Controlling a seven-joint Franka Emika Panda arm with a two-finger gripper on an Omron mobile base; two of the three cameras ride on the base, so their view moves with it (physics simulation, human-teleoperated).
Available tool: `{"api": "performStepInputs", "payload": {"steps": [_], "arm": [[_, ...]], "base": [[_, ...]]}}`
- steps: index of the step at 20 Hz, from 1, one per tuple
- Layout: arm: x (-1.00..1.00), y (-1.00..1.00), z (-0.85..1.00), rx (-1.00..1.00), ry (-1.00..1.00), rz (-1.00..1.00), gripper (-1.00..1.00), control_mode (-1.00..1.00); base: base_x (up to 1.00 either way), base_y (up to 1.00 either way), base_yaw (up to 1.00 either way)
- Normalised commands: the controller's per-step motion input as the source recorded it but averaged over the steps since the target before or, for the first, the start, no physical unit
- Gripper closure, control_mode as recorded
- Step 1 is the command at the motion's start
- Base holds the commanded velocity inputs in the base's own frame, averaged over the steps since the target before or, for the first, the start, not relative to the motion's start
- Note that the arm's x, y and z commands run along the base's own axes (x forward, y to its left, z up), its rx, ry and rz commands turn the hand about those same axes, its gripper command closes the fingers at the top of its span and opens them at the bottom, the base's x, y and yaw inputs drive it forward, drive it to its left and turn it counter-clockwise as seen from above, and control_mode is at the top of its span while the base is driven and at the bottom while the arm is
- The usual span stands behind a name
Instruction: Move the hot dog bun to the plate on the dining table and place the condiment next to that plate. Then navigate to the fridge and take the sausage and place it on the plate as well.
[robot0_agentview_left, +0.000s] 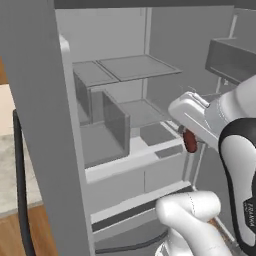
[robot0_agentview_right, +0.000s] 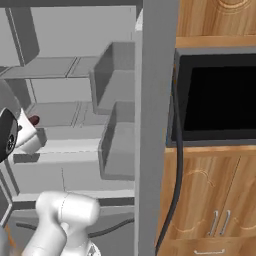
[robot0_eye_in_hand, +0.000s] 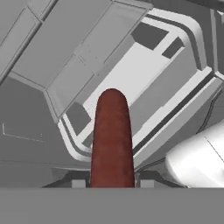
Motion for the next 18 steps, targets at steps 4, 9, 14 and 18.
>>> {"api": "performStepInputs", "payload": {"steps": [4, 9, 14, 18], "arm": [[0.0, 0.0, 0.0, 0.0, 0.0, 0.0, 1.0, 1.0], [0.0, 0.0, 0.0, 0.0, 0.0, 0.0, 1.0, 1.0], [0.0, 0.0, 0.0, 0.0, 0.0, 0.0, 1.0, 1.0], [0.0, 0.0, 0.0, 0.0, 0.0, 0.0, 1.0, 1.0]], "base": [[-0.56, 0.33, -0.65], [-1.0, -0.03, -0.36], [-1.0, -0.15, -0.45], [-0.68, 0.02, -0.76]]}}
